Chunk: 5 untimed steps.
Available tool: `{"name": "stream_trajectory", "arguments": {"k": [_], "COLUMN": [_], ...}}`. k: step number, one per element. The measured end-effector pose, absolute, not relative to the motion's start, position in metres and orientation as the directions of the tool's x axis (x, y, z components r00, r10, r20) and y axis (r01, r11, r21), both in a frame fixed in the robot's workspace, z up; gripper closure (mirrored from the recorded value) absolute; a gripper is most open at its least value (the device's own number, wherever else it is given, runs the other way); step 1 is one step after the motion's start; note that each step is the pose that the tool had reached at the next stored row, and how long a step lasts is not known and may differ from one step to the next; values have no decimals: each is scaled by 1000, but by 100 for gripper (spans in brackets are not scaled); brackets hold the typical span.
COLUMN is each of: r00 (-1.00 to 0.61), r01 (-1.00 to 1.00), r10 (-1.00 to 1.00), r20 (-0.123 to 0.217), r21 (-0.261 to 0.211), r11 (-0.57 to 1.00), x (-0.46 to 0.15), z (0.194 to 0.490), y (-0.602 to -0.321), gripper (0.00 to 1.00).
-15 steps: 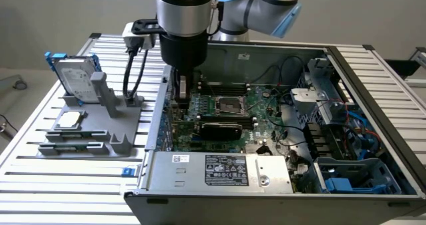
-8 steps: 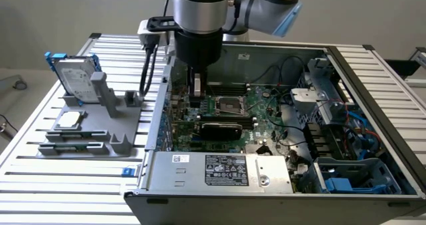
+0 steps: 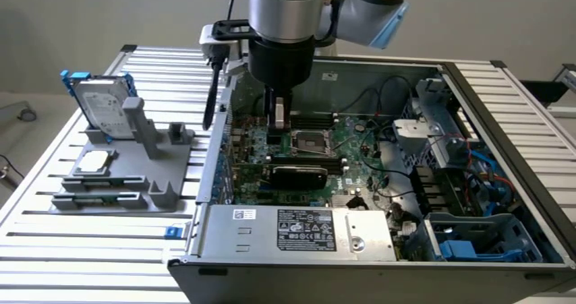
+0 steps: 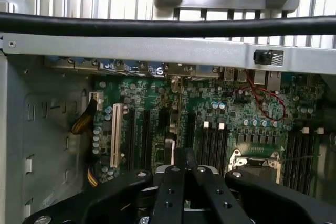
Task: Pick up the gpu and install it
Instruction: 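Press down on the gpu until it lock into place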
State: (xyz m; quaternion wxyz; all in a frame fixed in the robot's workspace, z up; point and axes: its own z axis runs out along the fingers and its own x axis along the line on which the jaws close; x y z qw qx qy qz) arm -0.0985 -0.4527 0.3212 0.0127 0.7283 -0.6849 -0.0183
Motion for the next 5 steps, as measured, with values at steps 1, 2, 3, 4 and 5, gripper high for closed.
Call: {"name": "stream_trajectory", "arguments": {"k": [1, 2, 3, 4, 5], "r00": [61, 61, 61, 61, 61], "r01": [-997, -997, -997, -997, -997], "r10": [-998, -998, -998, -998, -998], "r20": [-9, -9, -9, -9, -9], "r21": [43, 43, 43, 43, 43], "r11": [-62, -62, -62, -62, -62], "x": [-98, -98, -98, -98, -98], "z": [321, 321, 321, 321, 321], "y": [-453, -453, -453, -453, -453], "gripper": [89, 89, 89, 89, 89]}}
